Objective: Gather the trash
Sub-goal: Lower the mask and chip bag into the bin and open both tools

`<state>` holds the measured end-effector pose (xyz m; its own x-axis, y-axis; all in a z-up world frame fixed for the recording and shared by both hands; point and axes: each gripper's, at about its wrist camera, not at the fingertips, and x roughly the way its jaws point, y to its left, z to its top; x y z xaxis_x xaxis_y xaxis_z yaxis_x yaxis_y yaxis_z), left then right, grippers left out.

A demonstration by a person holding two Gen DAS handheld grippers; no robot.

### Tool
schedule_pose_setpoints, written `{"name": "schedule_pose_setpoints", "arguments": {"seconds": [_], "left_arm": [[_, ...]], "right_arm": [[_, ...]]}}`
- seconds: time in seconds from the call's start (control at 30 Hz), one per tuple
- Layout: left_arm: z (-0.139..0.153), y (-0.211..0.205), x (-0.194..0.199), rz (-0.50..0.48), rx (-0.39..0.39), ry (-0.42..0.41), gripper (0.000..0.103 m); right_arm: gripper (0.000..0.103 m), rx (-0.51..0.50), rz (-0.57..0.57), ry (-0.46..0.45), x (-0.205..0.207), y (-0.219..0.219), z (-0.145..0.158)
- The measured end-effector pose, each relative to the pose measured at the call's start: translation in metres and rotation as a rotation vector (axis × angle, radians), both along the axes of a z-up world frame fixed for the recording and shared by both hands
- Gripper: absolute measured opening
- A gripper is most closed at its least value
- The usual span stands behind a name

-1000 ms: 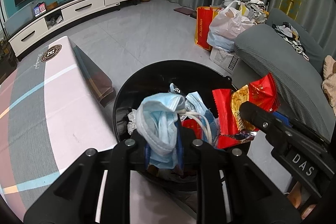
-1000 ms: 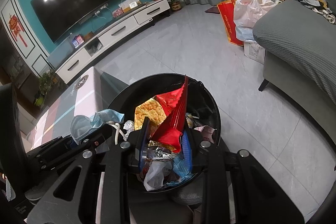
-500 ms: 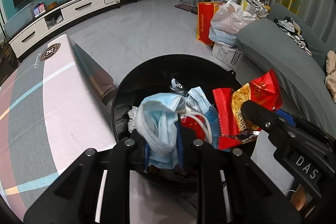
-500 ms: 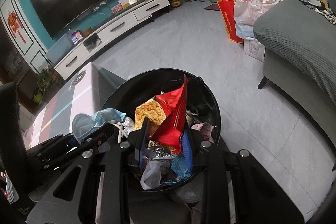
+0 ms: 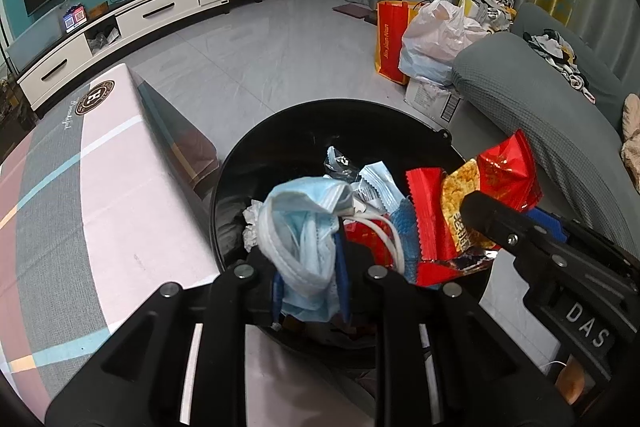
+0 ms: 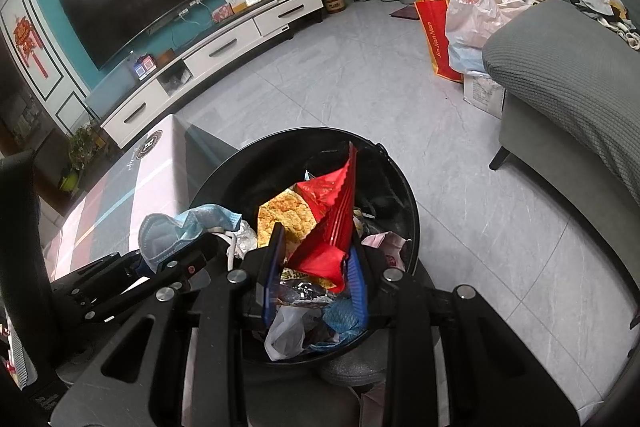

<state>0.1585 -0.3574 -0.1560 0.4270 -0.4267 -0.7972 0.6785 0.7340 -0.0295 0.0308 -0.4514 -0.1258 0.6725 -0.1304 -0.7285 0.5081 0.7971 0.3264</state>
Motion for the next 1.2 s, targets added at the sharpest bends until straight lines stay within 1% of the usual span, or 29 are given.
{"name": "schedule_pose_setpoints", "arguments": {"seconds": [1.2], "left_arm": [[-0.006, 0.001, 0.004, 0.003, 0.040, -0.001, 0.024]], "right_arm": [[0.031, 0.005, 0.024, 0.053, 0.010, 0.002, -0.010]]}}
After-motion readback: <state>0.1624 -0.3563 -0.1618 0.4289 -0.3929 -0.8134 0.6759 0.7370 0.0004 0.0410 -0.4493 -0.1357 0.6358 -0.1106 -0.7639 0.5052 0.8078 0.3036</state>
